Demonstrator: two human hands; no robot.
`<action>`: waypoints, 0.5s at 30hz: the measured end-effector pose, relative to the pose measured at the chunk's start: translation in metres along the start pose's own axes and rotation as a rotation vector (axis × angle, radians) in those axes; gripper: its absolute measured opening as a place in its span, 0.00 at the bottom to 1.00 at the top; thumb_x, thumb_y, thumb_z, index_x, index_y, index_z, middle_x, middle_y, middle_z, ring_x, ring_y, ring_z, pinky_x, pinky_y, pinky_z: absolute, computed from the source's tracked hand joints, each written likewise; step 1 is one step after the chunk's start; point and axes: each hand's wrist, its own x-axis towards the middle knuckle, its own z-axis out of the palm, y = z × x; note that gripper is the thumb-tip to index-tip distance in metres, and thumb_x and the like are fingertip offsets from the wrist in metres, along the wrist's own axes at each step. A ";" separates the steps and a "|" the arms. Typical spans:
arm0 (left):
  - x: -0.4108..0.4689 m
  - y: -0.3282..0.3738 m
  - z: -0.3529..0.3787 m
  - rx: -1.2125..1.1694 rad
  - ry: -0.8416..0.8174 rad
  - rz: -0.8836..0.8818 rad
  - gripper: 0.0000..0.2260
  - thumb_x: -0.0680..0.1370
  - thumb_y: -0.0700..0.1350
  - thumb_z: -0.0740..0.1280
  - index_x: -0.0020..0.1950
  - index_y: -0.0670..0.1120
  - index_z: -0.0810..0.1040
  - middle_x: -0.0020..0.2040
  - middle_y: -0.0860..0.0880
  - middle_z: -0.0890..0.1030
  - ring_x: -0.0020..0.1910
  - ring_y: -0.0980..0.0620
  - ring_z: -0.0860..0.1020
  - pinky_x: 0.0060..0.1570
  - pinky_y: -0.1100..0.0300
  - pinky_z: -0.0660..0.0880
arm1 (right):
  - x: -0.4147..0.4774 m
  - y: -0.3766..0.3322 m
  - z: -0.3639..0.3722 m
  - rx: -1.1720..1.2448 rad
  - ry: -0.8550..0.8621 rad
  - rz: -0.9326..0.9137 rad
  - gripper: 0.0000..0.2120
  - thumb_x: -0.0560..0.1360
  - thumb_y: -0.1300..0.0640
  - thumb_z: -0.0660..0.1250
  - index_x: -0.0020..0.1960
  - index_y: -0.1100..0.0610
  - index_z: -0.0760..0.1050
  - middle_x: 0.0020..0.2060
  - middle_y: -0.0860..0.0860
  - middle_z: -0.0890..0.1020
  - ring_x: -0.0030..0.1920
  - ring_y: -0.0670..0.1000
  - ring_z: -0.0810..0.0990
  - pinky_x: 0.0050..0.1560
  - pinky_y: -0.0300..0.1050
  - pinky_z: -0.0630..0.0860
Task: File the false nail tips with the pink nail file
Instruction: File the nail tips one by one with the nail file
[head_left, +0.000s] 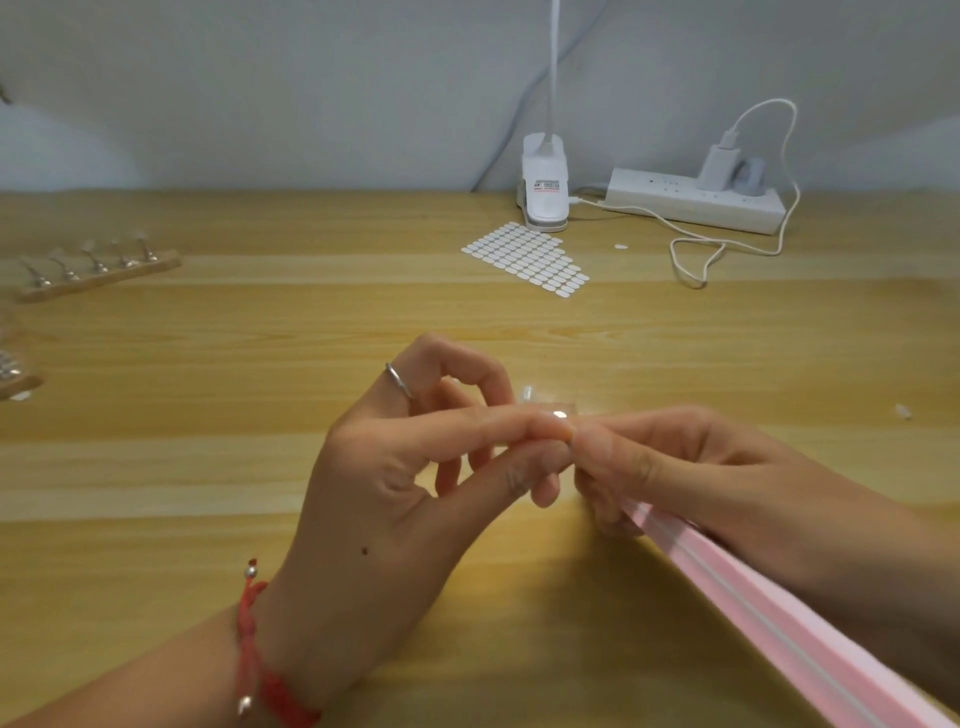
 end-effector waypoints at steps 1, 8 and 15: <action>0.000 0.000 0.000 0.007 0.001 0.005 0.03 0.72 0.48 0.71 0.44 0.56 0.84 0.45 0.54 0.75 0.35 0.51 0.76 0.34 0.67 0.69 | 0.000 -0.001 0.000 -0.018 -0.013 -0.009 0.18 0.75 0.49 0.59 0.46 0.62 0.79 0.32 0.33 0.79 0.38 0.30 0.76 0.43 0.20 0.67; -0.001 0.000 0.001 0.007 -0.005 0.023 0.05 0.73 0.47 0.71 0.48 0.54 0.83 0.46 0.54 0.75 0.35 0.50 0.77 0.32 0.63 0.70 | -0.003 -0.003 0.003 -0.094 0.032 -0.019 0.16 0.75 0.48 0.58 0.43 0.57 0.79 0.31 0.33 0.78 0.37 0.30 0.76 0.39 0.19 0.65; 0.001 0.001 0.001 0.038 -0.031 0.014 0.04 0.74 0.47 0.68 0.47 0.54 0.81 0.45 0.58 0.75 0.39 0.56 0.77 0.35 0.67 0.71 | -0.003 -0.004 0.005 -0.140 0.091 0.005 0.17 0.74 0.43 0.57 0.35 0.46 0.80 0.28 0.36 0.75 0.29 0.34 0.72 0.34 0.21 0.65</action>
